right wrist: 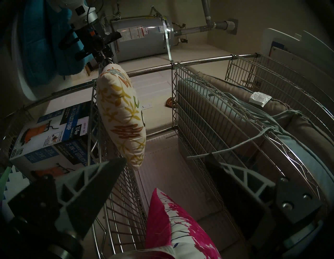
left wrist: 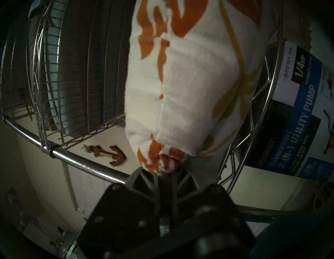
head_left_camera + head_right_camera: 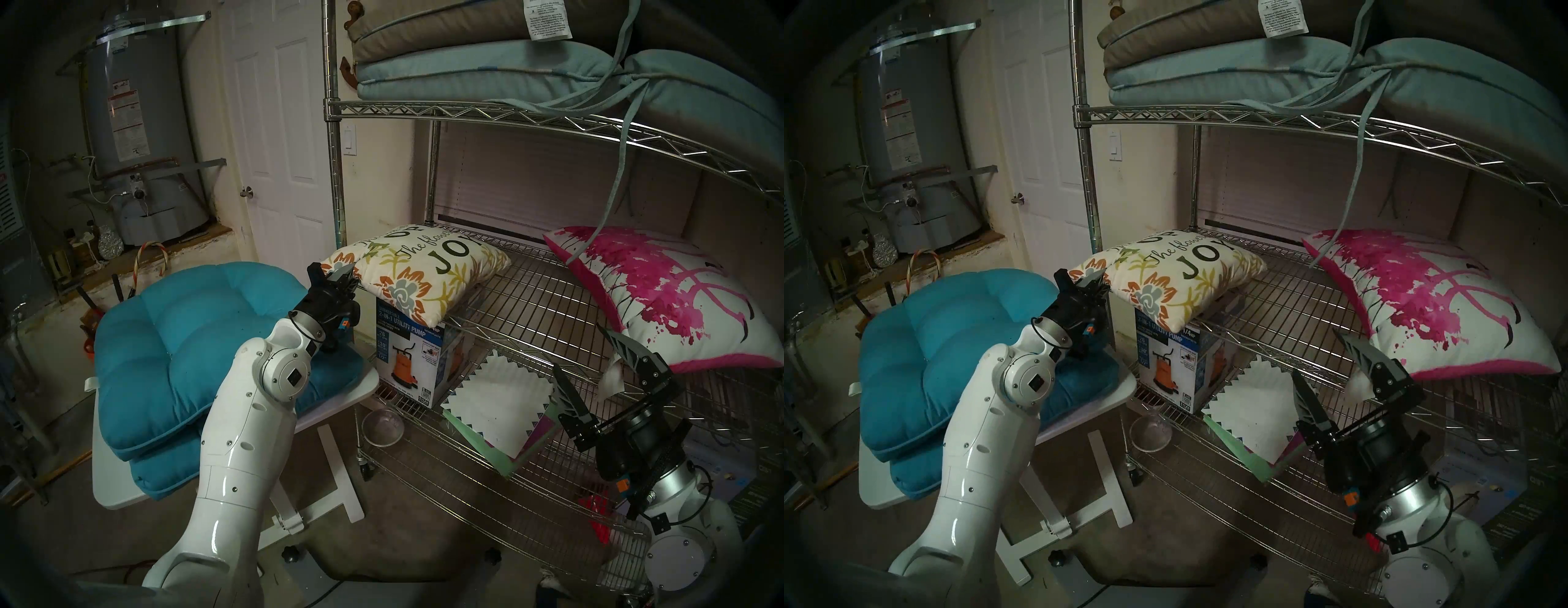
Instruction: Take cushion off the shelf
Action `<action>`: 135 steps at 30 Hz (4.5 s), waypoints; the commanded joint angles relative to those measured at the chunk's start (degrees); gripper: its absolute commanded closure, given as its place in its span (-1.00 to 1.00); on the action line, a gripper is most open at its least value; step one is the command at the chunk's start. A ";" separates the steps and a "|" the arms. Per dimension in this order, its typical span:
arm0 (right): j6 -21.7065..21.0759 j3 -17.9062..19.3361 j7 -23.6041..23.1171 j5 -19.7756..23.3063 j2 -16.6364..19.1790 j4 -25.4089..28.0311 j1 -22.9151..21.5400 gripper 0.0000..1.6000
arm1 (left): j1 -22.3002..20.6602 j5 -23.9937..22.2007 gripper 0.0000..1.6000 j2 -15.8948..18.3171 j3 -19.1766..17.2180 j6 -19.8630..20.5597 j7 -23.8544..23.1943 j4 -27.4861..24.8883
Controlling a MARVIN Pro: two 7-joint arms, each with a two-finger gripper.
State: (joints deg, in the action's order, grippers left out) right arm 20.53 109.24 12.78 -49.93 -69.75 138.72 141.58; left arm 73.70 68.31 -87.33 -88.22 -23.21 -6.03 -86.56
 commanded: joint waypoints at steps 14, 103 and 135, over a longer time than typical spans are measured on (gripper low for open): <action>0.16 -0.08 0.00 -0.06 -0.20 1.28 -0.19 -1.00 | -13.45 3.44 1.00 -6.05 3.96 4.17 -0.06 11.22; 1.12 0.01 -0.80 -0.61 -1.59 1.28 -0.59 -1.00 | 31.94 -4.59 -1.00 -2.56 -0.70 -12.33 12.21 -31.42; 3.34 -1.94 -0.65 -2.05 -1.30 1.28 -0.22 -1.00 | 49.42 -6.82 -1.00 -5.05 -1.33 -2.12 -3.53 -53.44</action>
State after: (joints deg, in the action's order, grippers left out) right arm 22.19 109.28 11.65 -50.77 -71.82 138.74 140.95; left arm 120.11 62.24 -91.48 -89.96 -27.54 -7.22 -135.34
